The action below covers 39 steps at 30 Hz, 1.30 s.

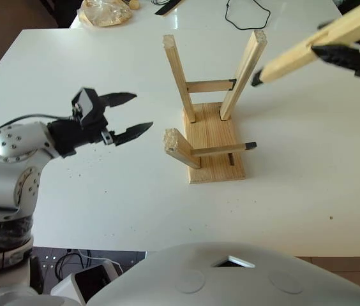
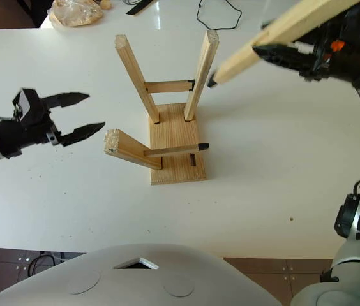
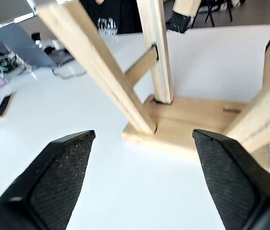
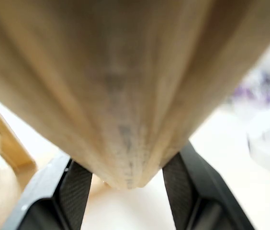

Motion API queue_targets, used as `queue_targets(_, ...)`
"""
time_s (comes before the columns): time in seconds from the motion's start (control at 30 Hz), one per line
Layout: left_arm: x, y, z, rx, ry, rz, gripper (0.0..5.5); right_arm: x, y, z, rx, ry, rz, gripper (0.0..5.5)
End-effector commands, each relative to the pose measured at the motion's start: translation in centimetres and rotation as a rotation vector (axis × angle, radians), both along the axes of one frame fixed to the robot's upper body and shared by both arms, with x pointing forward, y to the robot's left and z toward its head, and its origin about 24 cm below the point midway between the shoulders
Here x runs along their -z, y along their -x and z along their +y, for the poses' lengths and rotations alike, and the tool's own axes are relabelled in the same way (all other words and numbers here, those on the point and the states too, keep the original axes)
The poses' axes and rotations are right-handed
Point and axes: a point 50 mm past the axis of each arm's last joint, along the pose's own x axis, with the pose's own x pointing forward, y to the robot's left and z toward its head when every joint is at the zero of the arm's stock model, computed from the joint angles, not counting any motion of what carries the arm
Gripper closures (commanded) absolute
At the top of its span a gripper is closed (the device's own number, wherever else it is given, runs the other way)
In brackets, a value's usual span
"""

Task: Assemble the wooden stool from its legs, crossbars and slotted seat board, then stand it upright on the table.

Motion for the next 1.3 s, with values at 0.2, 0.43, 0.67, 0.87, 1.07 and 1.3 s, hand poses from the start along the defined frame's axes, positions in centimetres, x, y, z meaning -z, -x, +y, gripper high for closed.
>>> queue_targets(0.2, 3.8, 2.3, -0.6, 0.091, -0.090, 0.109, 1.73, 7.7, 0.5, 0.8, 0.040, 0.078, 0.133, 3.50)
queue_targets(0.43, 5.7, 4.0, -1.5, 0.130, -0.116, 0.145, 1.73, 9.0, 2.0, -1.7, 0.089, 0.142, 0.209, 3.50)
queue_targets(0.67, 5.8, 4.7, -2.1, 0.127, -0.086, 0.151, 1.73, 10.5, 3.4, -3.0, 0.106, 0.177, 0.291, 3.50)
queue_targets(0.87, 6.6, 5.0, -2.1, 0.088, -0.092, 0.153, 1.73, 10.8, 3.8, -3.2, 0.075, 0.184, 0.329, 3.50)
queue_targets(1.07, 6.2, 4.1, -1.4, 0.036, -0.077, 0.113, 1.73, 10.9, 4.1, -2.9, 0.052, 0.169, 0.347, 3.50)
queue_targets(1.3, 6.4, 3.5, 0.1, 0.016, -0.132, 0.114, 1.73, 10.0, 5.6, -0.9, -0.103, 0.120, 0.381, 3.50)
